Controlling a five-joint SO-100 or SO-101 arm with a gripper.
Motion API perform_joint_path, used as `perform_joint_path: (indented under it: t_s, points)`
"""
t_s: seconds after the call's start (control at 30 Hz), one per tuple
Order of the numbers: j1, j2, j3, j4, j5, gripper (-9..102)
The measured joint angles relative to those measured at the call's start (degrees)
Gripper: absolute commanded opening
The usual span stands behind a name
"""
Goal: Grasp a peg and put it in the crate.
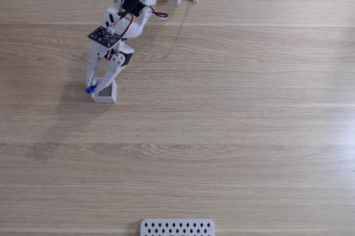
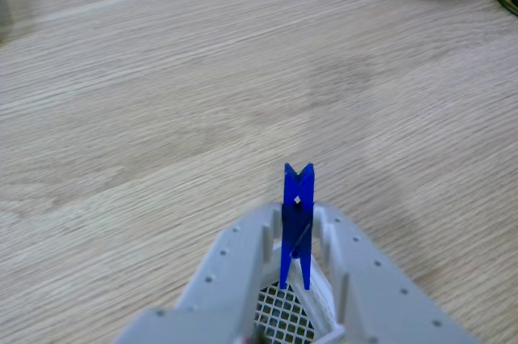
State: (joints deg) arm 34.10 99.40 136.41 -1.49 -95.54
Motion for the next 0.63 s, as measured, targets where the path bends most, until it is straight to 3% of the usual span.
perform_joint_path:
  t_s: [0.17, 0.23, 0.37, 0.47, 0.63]
  points:
    - [0.0, 0.0, 0.0, 0.0, 0.0, 19]
    - [0.0, 0.0, 0.0, 0.0, 0.0, 16]
    - [0.0, 0.0, 0.0, 0.1, 0.0, -4]
    - [0.0, 0.3, 0.0, 2.2, 0.0, 1]
    - [0.0, 4.7, 0.0, 8.4, -0.1, -1]
